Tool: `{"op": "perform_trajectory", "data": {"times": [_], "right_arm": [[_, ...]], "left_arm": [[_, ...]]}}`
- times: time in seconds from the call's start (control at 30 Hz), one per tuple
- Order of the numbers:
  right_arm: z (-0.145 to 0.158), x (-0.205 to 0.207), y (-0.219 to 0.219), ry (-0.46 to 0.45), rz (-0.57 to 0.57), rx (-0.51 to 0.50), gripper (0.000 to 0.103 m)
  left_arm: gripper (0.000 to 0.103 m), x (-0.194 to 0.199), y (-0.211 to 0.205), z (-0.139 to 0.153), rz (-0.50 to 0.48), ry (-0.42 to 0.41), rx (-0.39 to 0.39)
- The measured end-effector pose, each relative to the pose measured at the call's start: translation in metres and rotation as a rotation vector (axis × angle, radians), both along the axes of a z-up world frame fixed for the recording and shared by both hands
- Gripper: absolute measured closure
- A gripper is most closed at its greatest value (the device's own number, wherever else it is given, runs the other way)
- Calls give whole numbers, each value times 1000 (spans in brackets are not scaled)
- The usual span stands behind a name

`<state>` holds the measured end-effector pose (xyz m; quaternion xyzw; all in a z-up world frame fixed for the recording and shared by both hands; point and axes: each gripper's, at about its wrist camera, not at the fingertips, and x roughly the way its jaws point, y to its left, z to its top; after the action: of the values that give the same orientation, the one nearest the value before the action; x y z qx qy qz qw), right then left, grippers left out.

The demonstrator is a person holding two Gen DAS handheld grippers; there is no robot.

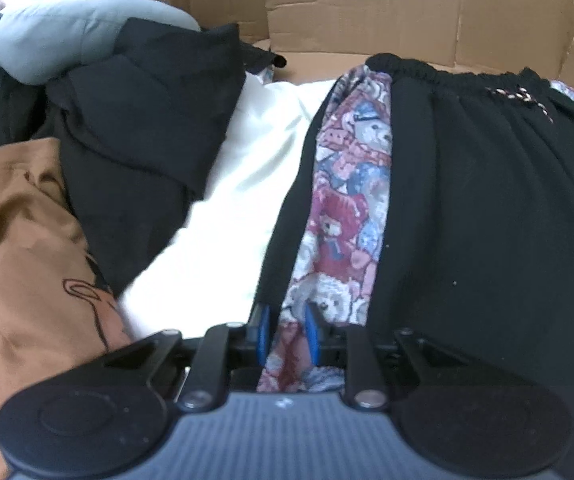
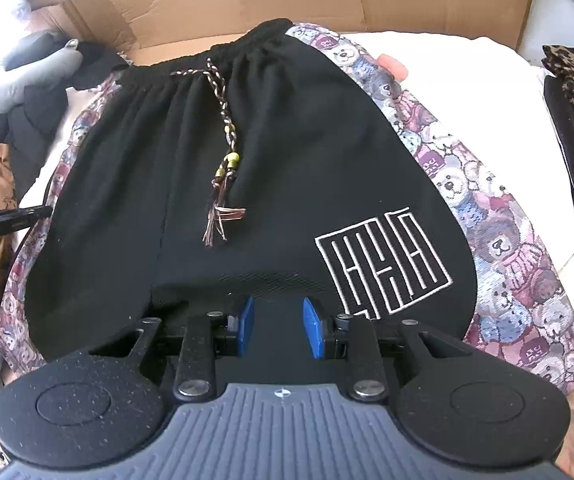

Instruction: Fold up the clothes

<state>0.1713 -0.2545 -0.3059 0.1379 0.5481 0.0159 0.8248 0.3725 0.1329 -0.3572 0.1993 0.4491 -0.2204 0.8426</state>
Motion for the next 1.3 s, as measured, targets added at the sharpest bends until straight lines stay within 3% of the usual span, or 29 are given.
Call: {"op": "perform_trajectory", "data": {"times": [0.23, 0.6, 0.63, 0.67, 0.8, 1.03, 1.3], "right_arm": [[-3, 1, 0, 10, -1, 2, 69], [-5, 2, 6, 20, 11, -4, 69], [-5, 2, 6, 21, 11, -4, 69], [-5, 2, 6, 21, 12, -4, 69], [-5, 3, 7, 21, 18, -3, 69], [-7, 2, 8, 24, 23, -1, 69], [-8, 1, 7, 28, 25, 2, 69]], "left_arm": [[81, 7, 13, 5, 16, 11, -42], [80, 0, 7, -9, -43, -11, 1], [84, 1, 7, -10, -44, -8, -6], [94, 0, 8, -10, -49, -6, -8], [98, -8, 4, -6, -84, -51, 45], [93, -16, 2, 8, -93, -109, 43], [93, -13, -4, -3, -123, -103, 67]]}}
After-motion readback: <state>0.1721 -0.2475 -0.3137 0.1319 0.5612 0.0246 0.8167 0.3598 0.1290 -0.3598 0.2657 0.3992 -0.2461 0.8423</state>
